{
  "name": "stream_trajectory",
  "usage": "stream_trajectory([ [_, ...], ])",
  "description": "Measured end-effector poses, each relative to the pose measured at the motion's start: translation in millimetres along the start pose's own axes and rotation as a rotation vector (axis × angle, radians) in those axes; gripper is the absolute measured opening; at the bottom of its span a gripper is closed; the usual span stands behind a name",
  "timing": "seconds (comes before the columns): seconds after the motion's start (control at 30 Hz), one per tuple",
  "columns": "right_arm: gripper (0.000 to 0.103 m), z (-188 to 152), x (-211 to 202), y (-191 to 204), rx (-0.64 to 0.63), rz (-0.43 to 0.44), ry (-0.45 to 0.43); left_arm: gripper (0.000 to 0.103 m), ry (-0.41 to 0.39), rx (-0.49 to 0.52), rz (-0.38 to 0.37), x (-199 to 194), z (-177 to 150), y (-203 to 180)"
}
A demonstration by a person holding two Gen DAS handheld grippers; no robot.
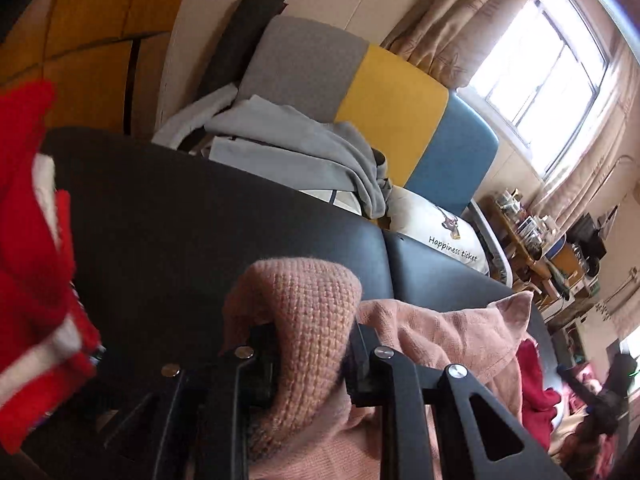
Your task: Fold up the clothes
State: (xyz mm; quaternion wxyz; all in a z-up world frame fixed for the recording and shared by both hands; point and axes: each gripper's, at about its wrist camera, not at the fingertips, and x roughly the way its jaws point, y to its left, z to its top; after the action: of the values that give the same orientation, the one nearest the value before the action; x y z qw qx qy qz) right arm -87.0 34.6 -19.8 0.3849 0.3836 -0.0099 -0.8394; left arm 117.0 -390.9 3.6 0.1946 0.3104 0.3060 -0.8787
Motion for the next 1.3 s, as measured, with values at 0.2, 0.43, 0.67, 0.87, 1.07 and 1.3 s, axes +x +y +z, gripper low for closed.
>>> stream_trajectory([
  [0.2,0.042,-29.3,32.6,-103.9,0.015,-0.39,0.17,0.027,-0.008,0.043,-0.09,-18.3,-21.8,-18.3],
  [0.43,0.034,-26.4,40.5,-161.3,0.05,-0.545,0.169,0.029,0.177,0.19,-0.165,9.6,-92.9,-47.2],
  [0.67,0.034,-26.7,14.9,-236.1,0.177,-0.73,0.204,0.029,0.245,0.081,-0.134,35.5,-122.0,-23.6],
  [0.87,0.038,-26.6,-30.7,-274.1,0.351,-0.879,0.202,0.029,0.197,0.037,-0.193,0.4,-135.0,-4.9],
  [1.07,0.065,-19.8,-65.9,-184.1,0.169,-0.786,0.005,0.029,0.252,0.098,-0.29,-20.7,-166.3,-10.6],
  [1.3,0.071,-64.3,-9.4,-20.3,-0.138,-0.247,0.132,0.029,0.346,0.148,-0.392,-27.8,-213.2,-35.2],
])
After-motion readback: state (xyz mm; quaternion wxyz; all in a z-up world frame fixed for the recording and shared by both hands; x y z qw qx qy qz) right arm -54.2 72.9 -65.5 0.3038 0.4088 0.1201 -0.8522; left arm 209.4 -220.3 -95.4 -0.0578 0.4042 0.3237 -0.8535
